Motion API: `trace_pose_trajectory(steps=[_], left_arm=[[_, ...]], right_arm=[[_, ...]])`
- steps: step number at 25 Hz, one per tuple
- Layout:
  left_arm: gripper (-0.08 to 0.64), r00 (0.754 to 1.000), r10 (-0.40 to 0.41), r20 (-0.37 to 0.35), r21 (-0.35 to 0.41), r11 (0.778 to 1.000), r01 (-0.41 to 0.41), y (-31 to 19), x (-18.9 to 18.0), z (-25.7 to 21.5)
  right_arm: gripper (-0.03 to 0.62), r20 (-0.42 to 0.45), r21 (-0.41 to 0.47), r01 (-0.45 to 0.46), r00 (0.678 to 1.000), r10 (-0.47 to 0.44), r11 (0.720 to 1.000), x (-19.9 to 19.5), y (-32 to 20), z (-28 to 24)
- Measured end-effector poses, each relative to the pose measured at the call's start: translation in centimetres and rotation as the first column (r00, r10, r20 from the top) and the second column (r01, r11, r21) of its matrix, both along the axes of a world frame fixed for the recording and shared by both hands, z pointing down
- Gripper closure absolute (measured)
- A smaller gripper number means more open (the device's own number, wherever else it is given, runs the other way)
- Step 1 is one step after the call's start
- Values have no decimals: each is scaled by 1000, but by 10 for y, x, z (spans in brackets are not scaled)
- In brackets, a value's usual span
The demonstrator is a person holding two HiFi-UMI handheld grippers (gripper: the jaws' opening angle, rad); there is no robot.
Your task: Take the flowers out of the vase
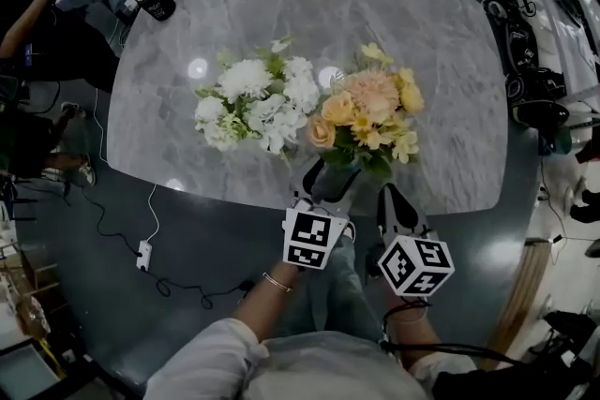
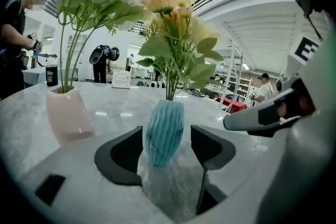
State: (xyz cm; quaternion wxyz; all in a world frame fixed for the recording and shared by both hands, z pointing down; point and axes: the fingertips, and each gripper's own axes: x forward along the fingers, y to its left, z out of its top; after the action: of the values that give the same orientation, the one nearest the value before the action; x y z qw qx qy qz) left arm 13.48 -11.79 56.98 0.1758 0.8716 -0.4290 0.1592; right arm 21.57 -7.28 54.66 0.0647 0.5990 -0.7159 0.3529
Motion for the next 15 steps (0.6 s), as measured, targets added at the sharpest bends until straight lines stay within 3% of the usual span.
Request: trace_pose_trajectory(steps=[15], left_arm=[[311, 999, 11, 41, 51, 999, -13, -10, 1, 3]], right_arm=[[584, 26, 75, 66, 997, -68, 995, -6, -3, -10]])
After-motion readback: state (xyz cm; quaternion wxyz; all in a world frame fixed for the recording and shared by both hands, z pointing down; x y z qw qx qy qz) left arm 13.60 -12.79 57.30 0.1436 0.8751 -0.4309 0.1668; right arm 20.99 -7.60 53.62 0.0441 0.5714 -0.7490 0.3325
